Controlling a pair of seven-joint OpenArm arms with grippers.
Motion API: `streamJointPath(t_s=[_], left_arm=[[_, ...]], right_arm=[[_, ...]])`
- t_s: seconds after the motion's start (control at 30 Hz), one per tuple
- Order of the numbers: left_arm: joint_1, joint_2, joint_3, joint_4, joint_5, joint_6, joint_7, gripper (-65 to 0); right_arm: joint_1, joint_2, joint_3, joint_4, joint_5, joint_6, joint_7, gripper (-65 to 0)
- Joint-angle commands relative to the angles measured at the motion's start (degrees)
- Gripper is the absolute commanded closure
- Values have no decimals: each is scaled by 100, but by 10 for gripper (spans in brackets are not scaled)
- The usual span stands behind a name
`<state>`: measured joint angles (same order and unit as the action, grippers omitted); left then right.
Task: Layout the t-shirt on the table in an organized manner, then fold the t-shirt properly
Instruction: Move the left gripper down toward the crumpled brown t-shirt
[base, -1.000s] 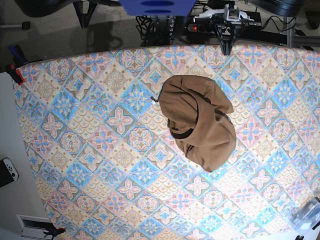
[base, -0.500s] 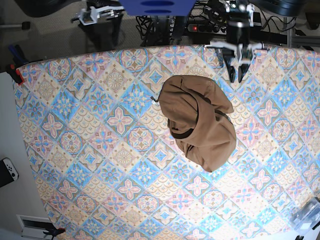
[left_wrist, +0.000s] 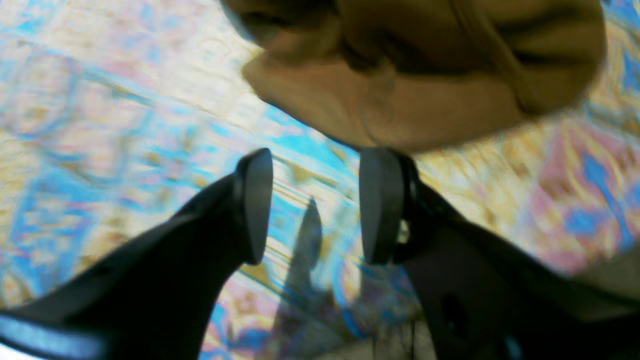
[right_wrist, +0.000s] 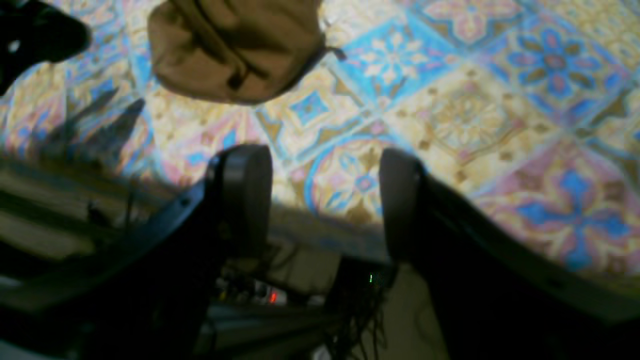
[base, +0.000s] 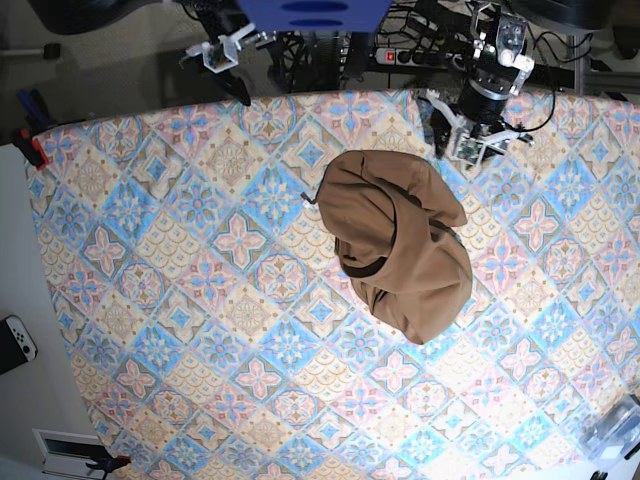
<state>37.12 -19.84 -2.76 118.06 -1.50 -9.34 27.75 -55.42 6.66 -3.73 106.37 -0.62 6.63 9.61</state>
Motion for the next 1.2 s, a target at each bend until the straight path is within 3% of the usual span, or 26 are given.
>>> streamJointPath(t_s=[0.0,0.2,0.53,0.6,0.73,0.77,0.97,1.17], left_arm=[[-130,-16,-9,84,-30,-72,16,-282],[-772,-8,246,-30,-30,-696,931,-281],[-1466,19,1125,-1305,233,-696,957,-278],[-1510,54,1266,-1516,391,-696,948,-241],[-1668,309,1336,-1850,664,-696,948,-26],[-1704,370,1336,-1920,726,-696,948,0],[-1827,634,1362,-1920,998,-705,1001,0],[-1589,748,1371,-733,998,-714,1001,0]], right_arm=[[-71,-28,-27,93,58,-8,81,-330],[-71,-28,-19,84,58,-8,-262,-330],[-71,-28,280,75,75,-17,-306,-330],[-45,-28,553,75,75,-17,-306,-330],[351,-28,905,67,75,-17,-314,-330],[500,-28,966,67,84,-17,-314,-330],[878,-37,1221,49,102,-17,-314,-330],[869,-37,1221,-13,102,-17,-323,-330]])
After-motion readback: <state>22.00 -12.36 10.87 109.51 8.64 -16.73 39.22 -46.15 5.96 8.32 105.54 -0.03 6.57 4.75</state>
